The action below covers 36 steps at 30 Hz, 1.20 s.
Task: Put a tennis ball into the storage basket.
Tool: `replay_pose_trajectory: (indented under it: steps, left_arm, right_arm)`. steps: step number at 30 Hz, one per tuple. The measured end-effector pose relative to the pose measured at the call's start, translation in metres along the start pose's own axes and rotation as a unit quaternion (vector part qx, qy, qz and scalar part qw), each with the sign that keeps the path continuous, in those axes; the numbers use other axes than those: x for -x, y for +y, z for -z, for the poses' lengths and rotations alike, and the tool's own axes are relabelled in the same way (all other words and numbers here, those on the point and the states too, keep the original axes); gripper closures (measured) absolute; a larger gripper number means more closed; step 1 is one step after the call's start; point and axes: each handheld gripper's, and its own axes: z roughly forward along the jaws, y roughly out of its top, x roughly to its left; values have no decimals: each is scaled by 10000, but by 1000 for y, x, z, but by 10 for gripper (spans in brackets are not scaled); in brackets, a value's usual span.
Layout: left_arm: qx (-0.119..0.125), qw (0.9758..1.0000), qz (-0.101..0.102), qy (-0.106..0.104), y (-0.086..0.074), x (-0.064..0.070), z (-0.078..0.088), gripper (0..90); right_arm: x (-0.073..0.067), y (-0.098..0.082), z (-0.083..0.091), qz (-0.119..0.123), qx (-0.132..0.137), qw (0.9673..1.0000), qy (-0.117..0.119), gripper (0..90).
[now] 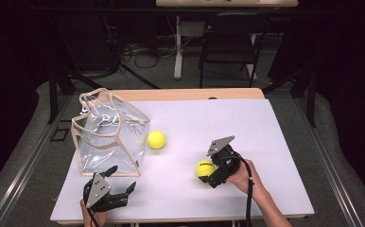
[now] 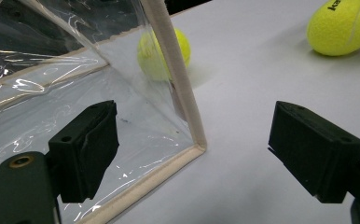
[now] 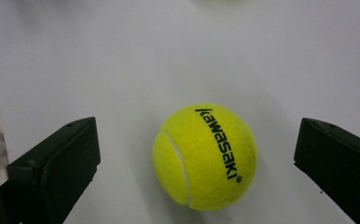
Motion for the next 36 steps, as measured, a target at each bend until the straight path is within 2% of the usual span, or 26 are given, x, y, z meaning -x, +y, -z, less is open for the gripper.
replay_pose_trajectory:
  steps: [7, 13, 18, 21, 32, 36]
  left_arm:
    - [8, 10000, -1, -44, 0, -1, 0, 158]
    - [-7, 10000, -22, -68, 0, 0, -1, 158]
    - [4, 10000, -28, -84, 0, -1, -1, 158]
    - [-1, 9999, -19, -106, -1, -1, 0, 158]
    - [-74, 9999, -29, -148, -1, -1, -2, 158]
    - [-100, 9998, -29, -181, -1, -1, -2, 158]
  right_arm:
    - [1, 2, -10, 14, -179, 9998, 25, 0]
    - [3, 4, -20, -12, -450, 9990, 34, 0]
    - [6, 4, -23, -23, -529, 9986, 44, 0]
    - [6, 4, -25, -78, -636, 9979, -25, 77]
    - [6, -3, -33, -169, -880, 9960, -10, 69]
    - [6, -6, -37, -193, -958, 9952, -24, 127]
